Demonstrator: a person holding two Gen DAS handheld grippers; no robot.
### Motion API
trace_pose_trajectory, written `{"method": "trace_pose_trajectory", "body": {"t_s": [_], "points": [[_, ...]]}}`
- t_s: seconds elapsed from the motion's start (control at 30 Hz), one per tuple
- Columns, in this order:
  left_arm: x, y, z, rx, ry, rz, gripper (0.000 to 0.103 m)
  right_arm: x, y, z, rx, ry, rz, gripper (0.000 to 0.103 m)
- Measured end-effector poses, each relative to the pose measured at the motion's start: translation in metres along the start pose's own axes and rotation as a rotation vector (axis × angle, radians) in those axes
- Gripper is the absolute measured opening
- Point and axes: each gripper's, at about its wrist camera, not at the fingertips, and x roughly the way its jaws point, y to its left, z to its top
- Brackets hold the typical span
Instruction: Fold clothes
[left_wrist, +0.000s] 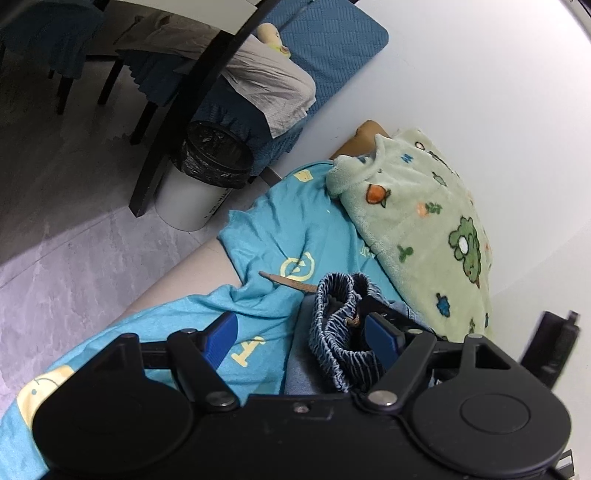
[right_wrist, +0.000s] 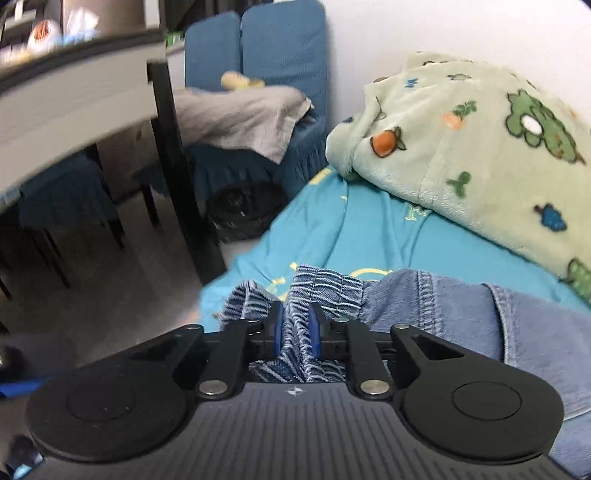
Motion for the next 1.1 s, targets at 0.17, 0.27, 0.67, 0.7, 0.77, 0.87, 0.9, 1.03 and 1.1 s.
{"method": "trace_pose_trajectory", "body": {"t_s": [0.17, 0.27, 0.67, 0.7, 0.77, 0.87, 0.9, 1.03, 1.1], "points": [[0.0, -0.011, -0.009, 0.047, 0.003, -0.021, 0.074, -0.044, -0.022, 0.003, 0.067, -0.041, 0.073, 0.052], [0.002, -0.018, -0.02, 0.074, 0.031, -0.038, 0.073, -0.084, -0.039, 0.001, 0.079, -0.071, 0.067, 0.052], [0.011, -0.068, -0.089, 0.357, 0.092, -0.138, 0.07, -0.211, -0.138, -0.075, 0.252, -0.132, -0.221, 0.062], [0.012, -0.072, -0.094, 0.384, 0.085, -0.141, 0.07, -0.214, -0.148, -0.082, 0.308, -0.128, -0.231, 0.062], [0.02, -0.077, -0.101, 0.414, 0.067, -0.13, 0.068, -0.216, -0.165, -0.093, 0.397, -0.121, -0.238, 0.062], [0.037, -0.082, -0.109, 0.454, 0.08, -0.117, 0.047, -0.209, -0.176, -0.102, 0.42, -0.112, -0.23, 0.064], [0.042, -0.085, -0.112, 0.477, 0.087, -0.098, 0.04, -0.205, -0.179, -0.105, 0.416, -0.113, -0.223, 0.066], [0.046, -0.086, -0.118, 0.47, 0.079, -0.129, 0.013, -0.188, -0.191, -0.122, 0.407, -0.103, -0.188, 0.072], [0.038, -0.087, -0.116, 0.443, 0.046, -0.141, 0.01, -0.176, -0.193, -0.124, 0.399, -0.093, -0.169, 0.072]]}}
